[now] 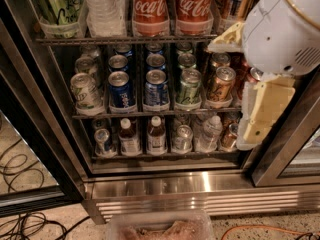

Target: Pick green can from top shelf of fridge

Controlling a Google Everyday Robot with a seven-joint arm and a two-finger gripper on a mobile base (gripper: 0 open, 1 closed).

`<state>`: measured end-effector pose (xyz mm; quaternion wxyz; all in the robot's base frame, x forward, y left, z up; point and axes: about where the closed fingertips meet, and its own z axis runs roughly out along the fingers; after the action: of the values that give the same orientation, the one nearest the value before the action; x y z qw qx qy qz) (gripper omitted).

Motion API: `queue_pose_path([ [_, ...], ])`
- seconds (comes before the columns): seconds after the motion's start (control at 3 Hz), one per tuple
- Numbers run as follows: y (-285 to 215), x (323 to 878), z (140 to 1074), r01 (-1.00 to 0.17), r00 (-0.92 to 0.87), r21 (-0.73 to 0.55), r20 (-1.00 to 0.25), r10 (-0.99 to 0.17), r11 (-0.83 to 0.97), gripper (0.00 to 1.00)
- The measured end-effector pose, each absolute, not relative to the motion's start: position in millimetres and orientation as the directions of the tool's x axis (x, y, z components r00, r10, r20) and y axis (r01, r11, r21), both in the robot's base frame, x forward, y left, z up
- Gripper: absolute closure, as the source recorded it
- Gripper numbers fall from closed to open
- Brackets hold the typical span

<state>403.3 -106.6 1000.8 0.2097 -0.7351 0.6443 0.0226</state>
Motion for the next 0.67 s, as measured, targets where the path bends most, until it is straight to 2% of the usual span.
queue_pose_path([
  [0.33,-86,408,997,-0.954,0.147,-0.298,-0.37,-0.917,-0.032,0.0],
  [0.67,-33,420,987,-0.955,0.095,-0.289,-0.516,-0.852,0.069,0.0],
])
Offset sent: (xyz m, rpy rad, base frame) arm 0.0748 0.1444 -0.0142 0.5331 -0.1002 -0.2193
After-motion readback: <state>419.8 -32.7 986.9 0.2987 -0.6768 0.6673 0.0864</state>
